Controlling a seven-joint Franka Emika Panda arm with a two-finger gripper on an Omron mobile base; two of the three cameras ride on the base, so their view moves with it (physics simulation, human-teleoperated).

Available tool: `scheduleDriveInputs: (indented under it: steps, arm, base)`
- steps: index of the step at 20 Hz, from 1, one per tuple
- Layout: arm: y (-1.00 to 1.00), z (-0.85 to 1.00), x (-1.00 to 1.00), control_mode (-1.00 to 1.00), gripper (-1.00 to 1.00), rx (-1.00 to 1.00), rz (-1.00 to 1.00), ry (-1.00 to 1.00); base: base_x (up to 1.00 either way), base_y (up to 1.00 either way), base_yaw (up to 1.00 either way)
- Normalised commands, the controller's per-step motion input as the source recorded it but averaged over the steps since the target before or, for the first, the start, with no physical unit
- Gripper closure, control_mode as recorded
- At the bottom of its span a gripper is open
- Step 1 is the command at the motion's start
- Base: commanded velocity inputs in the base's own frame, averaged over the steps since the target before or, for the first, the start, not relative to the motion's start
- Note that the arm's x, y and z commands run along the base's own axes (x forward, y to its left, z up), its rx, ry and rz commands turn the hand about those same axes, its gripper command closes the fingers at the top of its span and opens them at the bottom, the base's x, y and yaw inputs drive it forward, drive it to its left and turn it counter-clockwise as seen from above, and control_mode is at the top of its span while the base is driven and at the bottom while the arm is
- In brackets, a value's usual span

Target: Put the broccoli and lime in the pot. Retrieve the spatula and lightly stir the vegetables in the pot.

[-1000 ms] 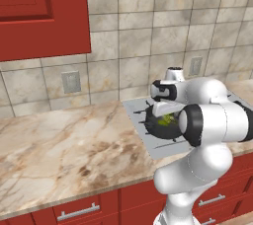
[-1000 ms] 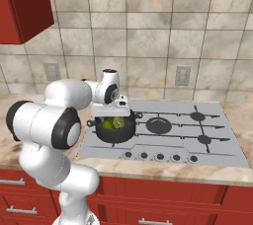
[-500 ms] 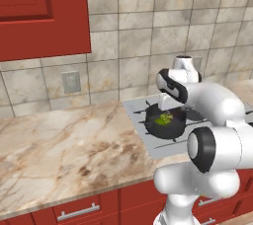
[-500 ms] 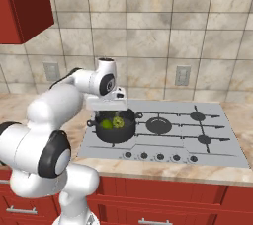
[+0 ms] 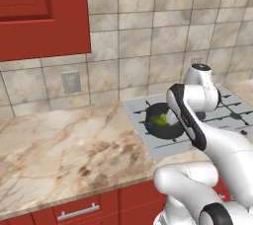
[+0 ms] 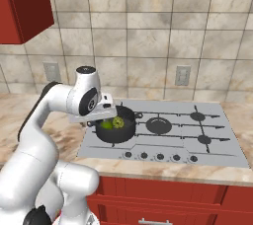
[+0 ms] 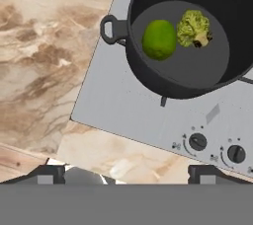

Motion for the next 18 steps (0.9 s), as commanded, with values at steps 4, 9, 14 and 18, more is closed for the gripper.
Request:
scheduleDriveInputs:
  steps: [4,9,14,18]
  arm:
    - [0.0,0.0,0.0,-1.0,-1.0,0.0,0.0,0.0]
    - [0.0,0.0,0.0,-1.0,-1.0,0.0,0.0,0.0]
    - [0.0,0.0,0.0,-1.0,-1.0,0.0,0.0,0.0]
    - [-0.12,0.0,-0.14,-1.0,-1.0,0.02,-0.02,0.0]
  base:
    - [0.0,0.0,0.0]
    - [0.0,0.0,0.0]
    - [0.0,0.0,0.0]
    - [0.0,0.0,0.0]
